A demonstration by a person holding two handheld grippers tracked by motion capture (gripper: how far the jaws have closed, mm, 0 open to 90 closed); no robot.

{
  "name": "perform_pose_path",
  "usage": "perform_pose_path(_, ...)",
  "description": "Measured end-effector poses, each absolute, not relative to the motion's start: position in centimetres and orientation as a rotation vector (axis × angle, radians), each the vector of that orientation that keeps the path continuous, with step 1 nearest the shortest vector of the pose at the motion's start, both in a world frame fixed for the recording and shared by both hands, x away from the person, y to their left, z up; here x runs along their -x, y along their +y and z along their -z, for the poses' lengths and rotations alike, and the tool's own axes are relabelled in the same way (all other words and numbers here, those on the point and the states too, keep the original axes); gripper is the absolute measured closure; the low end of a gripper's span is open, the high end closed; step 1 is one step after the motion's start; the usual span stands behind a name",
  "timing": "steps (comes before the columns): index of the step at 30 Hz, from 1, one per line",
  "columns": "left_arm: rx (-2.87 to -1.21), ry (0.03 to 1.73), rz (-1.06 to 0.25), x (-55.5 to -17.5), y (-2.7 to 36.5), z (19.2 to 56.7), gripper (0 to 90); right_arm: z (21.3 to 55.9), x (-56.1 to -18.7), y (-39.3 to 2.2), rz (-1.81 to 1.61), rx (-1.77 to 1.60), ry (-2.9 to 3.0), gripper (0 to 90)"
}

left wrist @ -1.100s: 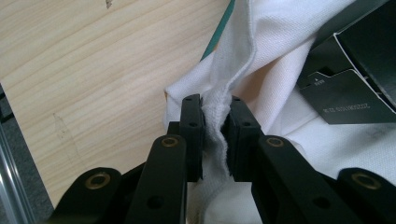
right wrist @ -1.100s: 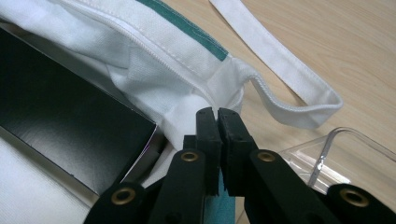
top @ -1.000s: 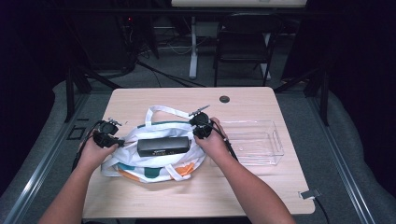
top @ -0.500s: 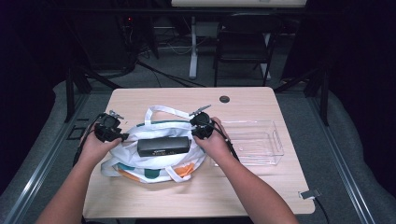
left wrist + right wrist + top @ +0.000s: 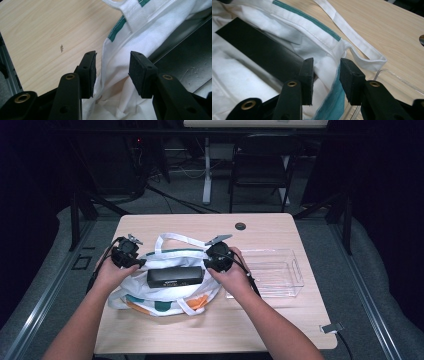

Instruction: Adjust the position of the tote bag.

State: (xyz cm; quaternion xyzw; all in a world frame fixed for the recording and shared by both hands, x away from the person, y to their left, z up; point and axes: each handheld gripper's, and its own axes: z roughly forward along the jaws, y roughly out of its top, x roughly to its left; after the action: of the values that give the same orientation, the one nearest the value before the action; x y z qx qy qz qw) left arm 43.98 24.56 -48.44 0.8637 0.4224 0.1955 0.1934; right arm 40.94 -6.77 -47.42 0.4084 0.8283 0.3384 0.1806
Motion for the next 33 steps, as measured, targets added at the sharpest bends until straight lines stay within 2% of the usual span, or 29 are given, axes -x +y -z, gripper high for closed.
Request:
perform_pose_path(10,-2.439,1.156,-0.551,-43.7,23.6,48.3,57.7,47.1,-37.7,-7.2,-0.97,-1.036,2.347,65.1)
perform_pose_path(17,-2.447,1.115,-0.541,-43.4,22.9,48.1,58.1,48.0,-37.3,-7.8,-0.934,-1.043,2.356,66.3)
perform_pose_path(26,-2.508,1.013,-0.511,-43.0,22.2,48.3,54.1,47.9,-36.0,-8.6,-1.012,-1.047,2.36,65.2)
perform_pose_path(33,-2.52,0.958,-0.528,-42.8,22.0,48.3,47.1,47.5,-34.8,-9.3,-1.082,-1.043,2.383,63.7)
